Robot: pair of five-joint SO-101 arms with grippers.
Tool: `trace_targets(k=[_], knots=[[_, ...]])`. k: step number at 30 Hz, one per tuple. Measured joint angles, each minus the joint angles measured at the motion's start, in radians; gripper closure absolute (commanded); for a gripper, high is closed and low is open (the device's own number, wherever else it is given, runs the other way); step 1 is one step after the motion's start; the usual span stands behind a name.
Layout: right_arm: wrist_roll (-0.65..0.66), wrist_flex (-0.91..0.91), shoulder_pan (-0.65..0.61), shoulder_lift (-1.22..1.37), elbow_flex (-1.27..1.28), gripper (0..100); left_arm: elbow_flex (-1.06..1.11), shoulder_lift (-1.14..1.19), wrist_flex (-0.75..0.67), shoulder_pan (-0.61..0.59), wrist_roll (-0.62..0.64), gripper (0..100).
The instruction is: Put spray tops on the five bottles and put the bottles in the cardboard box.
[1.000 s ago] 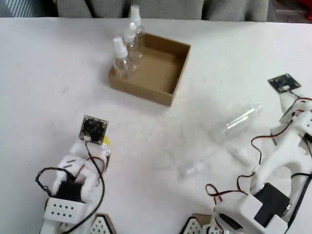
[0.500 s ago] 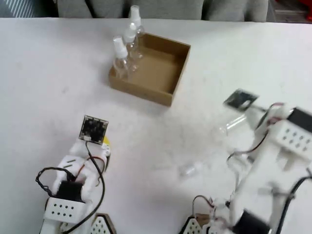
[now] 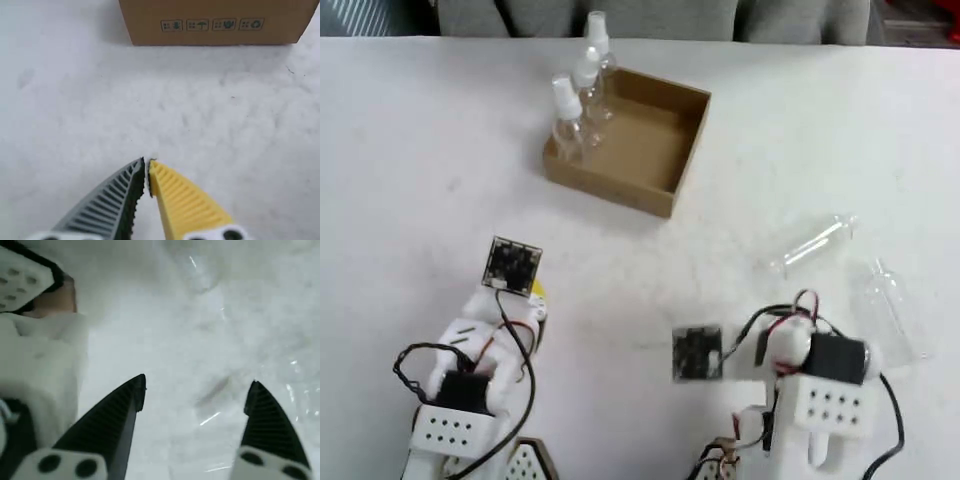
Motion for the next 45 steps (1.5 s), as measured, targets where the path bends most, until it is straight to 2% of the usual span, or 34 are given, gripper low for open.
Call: trace_targets(k=[3,11,18,23,39,41,45], knots=[[0.012,-0.066,-0.063,-0.031,0.066,70.0,0.0,0.0,0.0,0.0,0.0,98],[-0.02,-0.276,-0.115,0.032,0.196,70.0,0.0,0.0,0.0,0.0,0.0,98],[-0.147,-0.416,-0.204,0.195,0.198,70.0,0.0,0.0,0.0,0.0,0.0,98],[-0.242,-0.45,-0.264,0.235,0.198,70.0,0.0,0.0,0.0,0.0,0.0,98],[-0.27,-0.491,-0.371,0.235,0.259,70.2,0.0,0.0,0.0,0.0,0.0,98],[-0.285,-0.516,-0.371,0.235,0.278,73.0,0.0,0.0,0.0,0.0,0.0,98],[-0.296,-0.549,-0.373,0.235,0.301,86.8,0.0,0.0,0.0,0.0,0.0,98]])
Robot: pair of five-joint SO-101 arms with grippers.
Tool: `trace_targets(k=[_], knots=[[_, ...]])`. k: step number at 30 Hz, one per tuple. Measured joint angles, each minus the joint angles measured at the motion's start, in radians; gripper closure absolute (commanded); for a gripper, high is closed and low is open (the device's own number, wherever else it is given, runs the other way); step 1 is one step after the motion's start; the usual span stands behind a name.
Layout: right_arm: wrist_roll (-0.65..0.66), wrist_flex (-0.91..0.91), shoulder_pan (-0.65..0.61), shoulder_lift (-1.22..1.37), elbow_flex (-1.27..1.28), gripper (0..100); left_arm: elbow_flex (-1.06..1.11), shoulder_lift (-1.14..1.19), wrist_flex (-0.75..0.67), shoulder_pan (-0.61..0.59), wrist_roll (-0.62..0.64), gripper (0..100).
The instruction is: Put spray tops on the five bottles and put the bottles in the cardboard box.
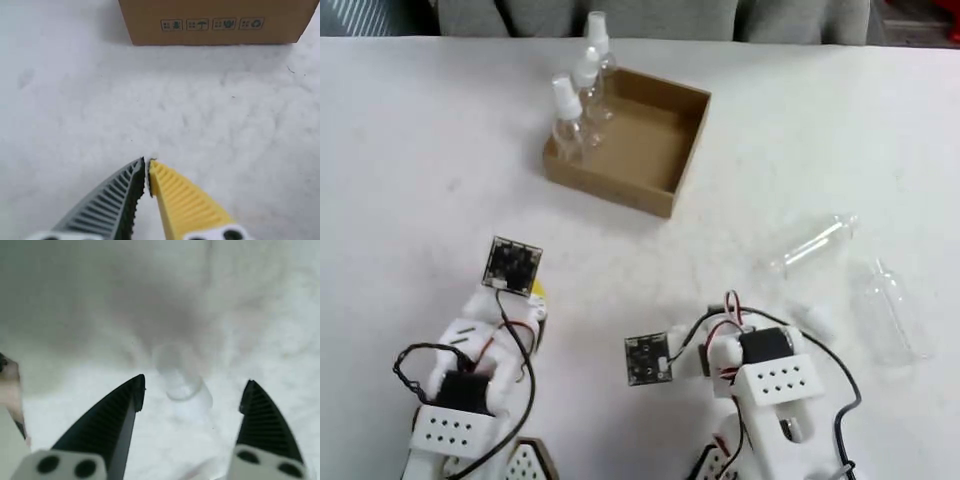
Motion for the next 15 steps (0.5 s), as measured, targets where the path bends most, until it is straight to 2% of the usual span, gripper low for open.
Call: trace_targets(k=[2,7,10,15], knots=[[-0.003,-0.008,-0.002,0.0,0.0,91.9,0.0,0.0,0.0,0.0,0.0,98],[0.0,-0.014,-0.005,0.0,0.0,93.4,0.0,0.0,0.0,0.0,0.0,98],[-0.006,-0.026,0.009,0.0,0.0,98.5,0.0,0.0,0.0,0.0,0.0,98],[-0.147,-0.118,0.084,0.0,-0.018,98.2,0.0,0.0,0.0,0.0,0.0,98]])
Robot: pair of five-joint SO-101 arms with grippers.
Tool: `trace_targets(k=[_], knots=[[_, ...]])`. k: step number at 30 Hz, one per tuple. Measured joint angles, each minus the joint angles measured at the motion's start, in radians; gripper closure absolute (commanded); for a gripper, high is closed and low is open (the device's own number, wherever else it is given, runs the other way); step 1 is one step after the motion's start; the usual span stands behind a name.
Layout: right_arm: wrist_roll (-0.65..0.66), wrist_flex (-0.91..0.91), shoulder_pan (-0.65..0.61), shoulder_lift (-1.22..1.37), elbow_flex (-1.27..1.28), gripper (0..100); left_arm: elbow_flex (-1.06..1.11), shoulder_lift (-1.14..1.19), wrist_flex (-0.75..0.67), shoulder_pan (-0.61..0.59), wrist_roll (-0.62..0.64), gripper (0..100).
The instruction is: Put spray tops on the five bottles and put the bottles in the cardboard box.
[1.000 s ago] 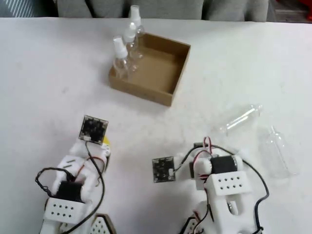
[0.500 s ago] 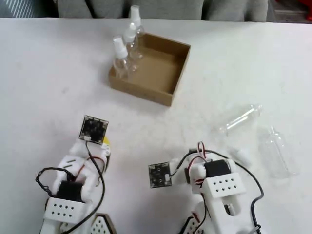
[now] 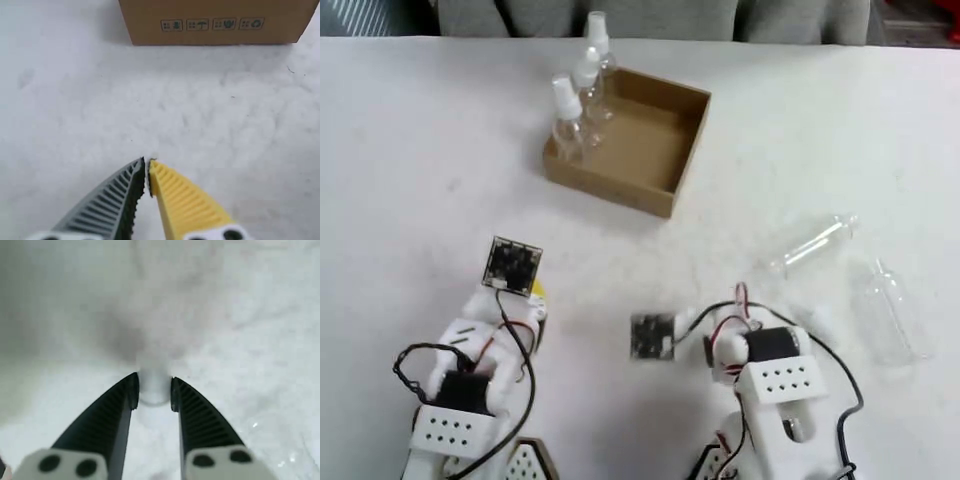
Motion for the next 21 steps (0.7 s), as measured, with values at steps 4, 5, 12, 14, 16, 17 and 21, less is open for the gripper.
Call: trace_targets(k=[4,5,12,14,16,17,21], knots=[[-0.173,-0.011,0.04,0.0,-0.094,98.2,0.0,0.0,0.0,0.0,0.0,98],[-0.23,-0.011,0.041,0.0,-0.121,98.2,0.0,0.0,0.0,0.0,0.0,98],[-0.635,-0.011,0.044,0.002,-0.301,98.1,0.0,0.0,0.0,0.0,0.0,98],[-0.72,-0.011,0.046,0.002,-0.341,98.1,0.0,0.0,0.0,0.0,0.0,98],[-0.799,-0.011,0.046,0.006,-0.373,98.1,0.0,0.0,0.0,0.0,0.0,98],[-0.838,-0.011,0.046,0.021,-0.391,98.1,0.0,0.0,0.0,0.0,0.0,98],[-0.973,0.0,0.046,0.14,-0.486,98.1,0.0,0.0,0.0,0.0,0.0,98]])
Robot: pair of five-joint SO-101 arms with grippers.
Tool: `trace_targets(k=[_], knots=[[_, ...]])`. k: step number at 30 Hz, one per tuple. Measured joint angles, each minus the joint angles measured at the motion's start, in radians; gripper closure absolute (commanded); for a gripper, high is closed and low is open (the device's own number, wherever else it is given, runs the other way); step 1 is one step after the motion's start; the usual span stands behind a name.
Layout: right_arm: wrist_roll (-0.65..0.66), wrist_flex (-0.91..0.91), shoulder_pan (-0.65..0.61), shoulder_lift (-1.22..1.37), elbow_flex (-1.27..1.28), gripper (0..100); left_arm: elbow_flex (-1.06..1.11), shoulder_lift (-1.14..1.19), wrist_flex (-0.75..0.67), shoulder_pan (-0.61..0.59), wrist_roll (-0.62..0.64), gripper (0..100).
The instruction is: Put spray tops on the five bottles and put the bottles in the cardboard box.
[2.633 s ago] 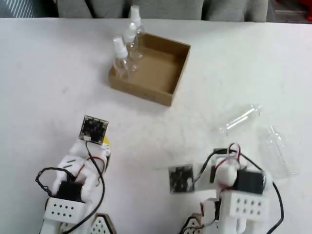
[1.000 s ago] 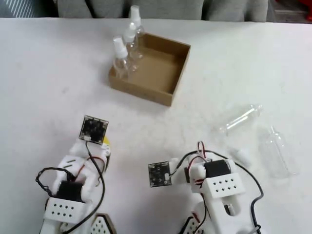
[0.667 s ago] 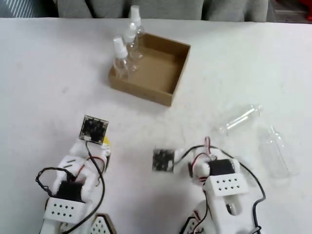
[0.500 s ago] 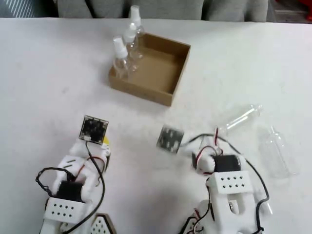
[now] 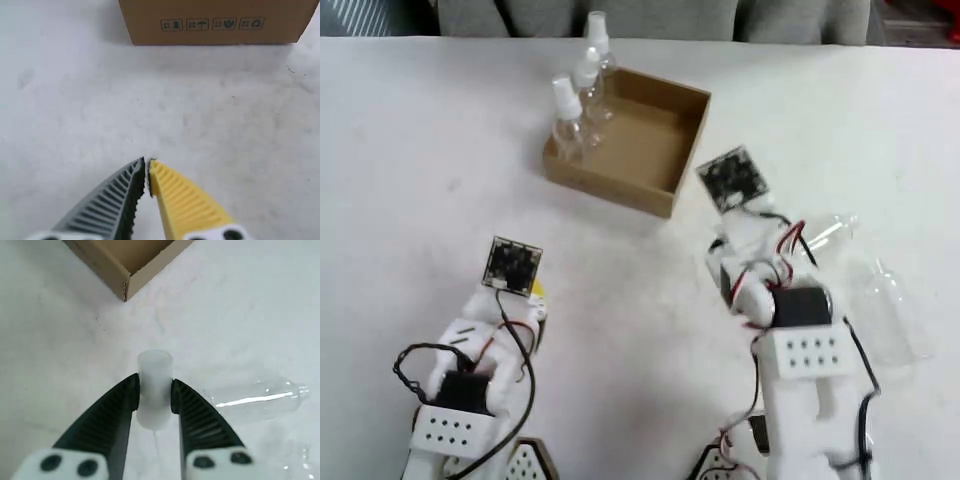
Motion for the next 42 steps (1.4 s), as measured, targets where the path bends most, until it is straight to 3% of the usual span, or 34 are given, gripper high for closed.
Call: trace_targets(k=[7,15,19,21,23,28,34,42], knots=[[-0.265,0.127,0.0,0.417,-0.273,98.1,0.0,0.0,0.0,0.0,0.0,98],[-0.485,0.133,0.0,0.786,-0.436,97.3,0.0,0.0,0.0,0.0,0.0,98],[-0.502,0.104,0.0,0.821,-0.443,82.4,0.0,0.0,0.0,0.0,0.0,98],[-0.502,0.101,0.0,0.824,-0.443,75.7,0.0,0.0,0.0,0.0,0.0,98],[-0.5,0.101,0.0,0.824,-0.443,75.5,0.0,0.0,0.0,0.0,0.0,98],[-0.443,0.13,0.014,0.824,-0.5,85.3,0.0,0.0,0.0,0.0,0.0,98],[-0.411,0.299,0.181,0.764,-0.609,98.1,0.0,0.0,0.0,0.008,0.0,98],[-0.014,0.434,0.474,0.608,-0.512,97.4,0.0,0.0,0.0,0.017,0.0,98]])
